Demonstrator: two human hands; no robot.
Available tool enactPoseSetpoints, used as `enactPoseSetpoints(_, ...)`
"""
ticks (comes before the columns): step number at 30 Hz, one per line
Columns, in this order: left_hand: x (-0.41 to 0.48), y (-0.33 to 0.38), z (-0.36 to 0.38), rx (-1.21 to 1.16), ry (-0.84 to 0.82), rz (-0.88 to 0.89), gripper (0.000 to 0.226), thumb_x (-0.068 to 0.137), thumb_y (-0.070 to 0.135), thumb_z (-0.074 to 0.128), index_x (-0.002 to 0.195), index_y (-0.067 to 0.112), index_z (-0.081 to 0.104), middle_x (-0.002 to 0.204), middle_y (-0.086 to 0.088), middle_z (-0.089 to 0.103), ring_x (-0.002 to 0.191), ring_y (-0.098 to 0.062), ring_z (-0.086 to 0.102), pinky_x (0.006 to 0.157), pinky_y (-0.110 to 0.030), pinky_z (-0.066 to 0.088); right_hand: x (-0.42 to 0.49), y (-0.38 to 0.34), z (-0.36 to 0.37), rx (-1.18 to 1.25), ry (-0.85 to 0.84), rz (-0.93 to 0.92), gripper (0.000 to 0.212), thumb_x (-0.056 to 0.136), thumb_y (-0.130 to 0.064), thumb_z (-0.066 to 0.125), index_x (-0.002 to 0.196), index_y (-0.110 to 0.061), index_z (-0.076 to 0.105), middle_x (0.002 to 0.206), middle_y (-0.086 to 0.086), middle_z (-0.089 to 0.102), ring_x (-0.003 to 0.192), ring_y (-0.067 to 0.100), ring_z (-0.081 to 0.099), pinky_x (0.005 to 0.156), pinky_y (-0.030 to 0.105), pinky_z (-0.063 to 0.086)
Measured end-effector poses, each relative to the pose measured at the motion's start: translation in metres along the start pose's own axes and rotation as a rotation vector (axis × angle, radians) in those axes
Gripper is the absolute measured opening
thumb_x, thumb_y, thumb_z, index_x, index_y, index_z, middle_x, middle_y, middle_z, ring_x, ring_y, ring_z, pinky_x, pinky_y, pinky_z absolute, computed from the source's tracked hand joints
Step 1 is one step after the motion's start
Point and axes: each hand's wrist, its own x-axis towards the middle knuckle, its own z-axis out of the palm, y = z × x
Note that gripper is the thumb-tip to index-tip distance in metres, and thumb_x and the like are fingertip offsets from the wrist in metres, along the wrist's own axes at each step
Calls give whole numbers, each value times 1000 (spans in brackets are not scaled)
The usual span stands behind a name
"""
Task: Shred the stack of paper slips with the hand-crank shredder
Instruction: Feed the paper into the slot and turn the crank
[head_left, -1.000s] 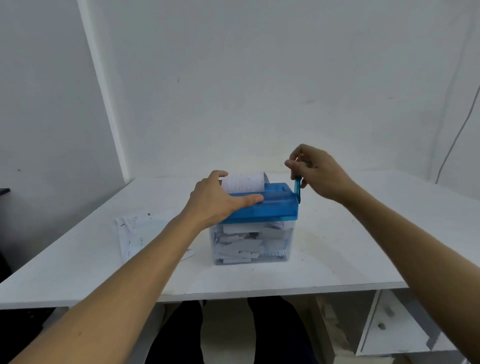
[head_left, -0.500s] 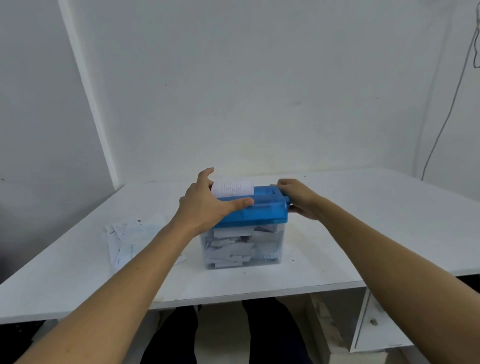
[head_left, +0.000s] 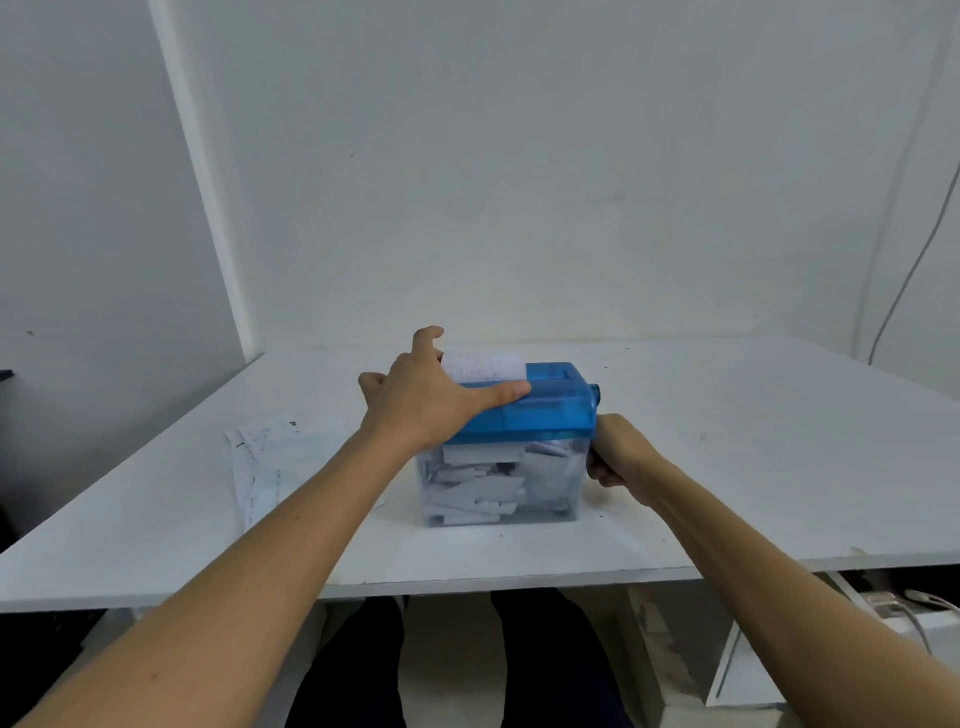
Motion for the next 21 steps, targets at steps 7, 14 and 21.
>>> enactPoseSetpoints(7,3,1,-1,52,-7,4,121,52,98,56,150,33,27,142,3,52,131,-22,47,107,-44,24,-35,-7,-10,-99,-62,62,31,104,-15,33,85,-7,55,58,3,49,45,13,49,50,23,39)
enactPoseSetpoints(14,1,4,-7,111,-64,13,132,47,102,51,155,32,22,149,2,47,136,-24,43,107,-44,25,-74,-39,-37,-39,4,-76,38,102,-22,42,69,-8,52,43,2,45,39,23,57,41,23,38)
enactPoseSetpoints(21,-1,3,-3,-36,-90,86,127,40,101,56,148,37,33,143,13,53,127,-20,50,109,-50,35,-47,-80,-54,346,-45,-183,42,92,-44,67,69,-19,43,50,-4,39,43,14,46,47,24,41)
